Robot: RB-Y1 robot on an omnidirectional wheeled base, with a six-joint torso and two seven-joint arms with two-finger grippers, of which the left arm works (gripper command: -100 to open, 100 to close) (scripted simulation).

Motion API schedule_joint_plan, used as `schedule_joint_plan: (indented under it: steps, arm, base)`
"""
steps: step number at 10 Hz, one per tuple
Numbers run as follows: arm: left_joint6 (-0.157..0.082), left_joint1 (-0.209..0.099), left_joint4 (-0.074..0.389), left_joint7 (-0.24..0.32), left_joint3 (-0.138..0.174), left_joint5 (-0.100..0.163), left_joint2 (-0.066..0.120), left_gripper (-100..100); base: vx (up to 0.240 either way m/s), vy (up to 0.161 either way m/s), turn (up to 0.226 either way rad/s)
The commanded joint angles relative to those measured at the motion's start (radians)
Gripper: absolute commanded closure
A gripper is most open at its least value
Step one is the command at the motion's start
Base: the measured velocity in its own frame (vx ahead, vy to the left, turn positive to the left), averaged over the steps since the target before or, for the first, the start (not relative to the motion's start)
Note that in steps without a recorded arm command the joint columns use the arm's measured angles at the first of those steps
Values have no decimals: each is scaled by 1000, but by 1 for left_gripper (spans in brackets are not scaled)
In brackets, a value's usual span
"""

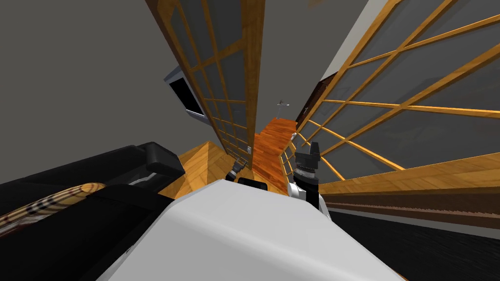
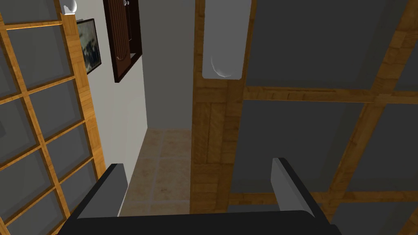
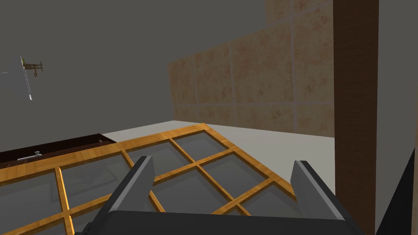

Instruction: Push the door open

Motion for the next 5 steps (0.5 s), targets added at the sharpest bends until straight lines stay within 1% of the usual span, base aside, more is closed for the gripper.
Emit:
schedule_joint_plan:
  steps: [1, 3, 5]
  arm:
    - [-10, -10, 38, -36, 2, -11, -6, -100]
    - [-24, -17, 82, -82, 2, -27, -15, -100]
    - [-31, -20, 104, -105, 3, -35, -20, -100]
  base:
    - [90, 107, -45]
    - [117, 100, -55]
    - [82, 74, -25]
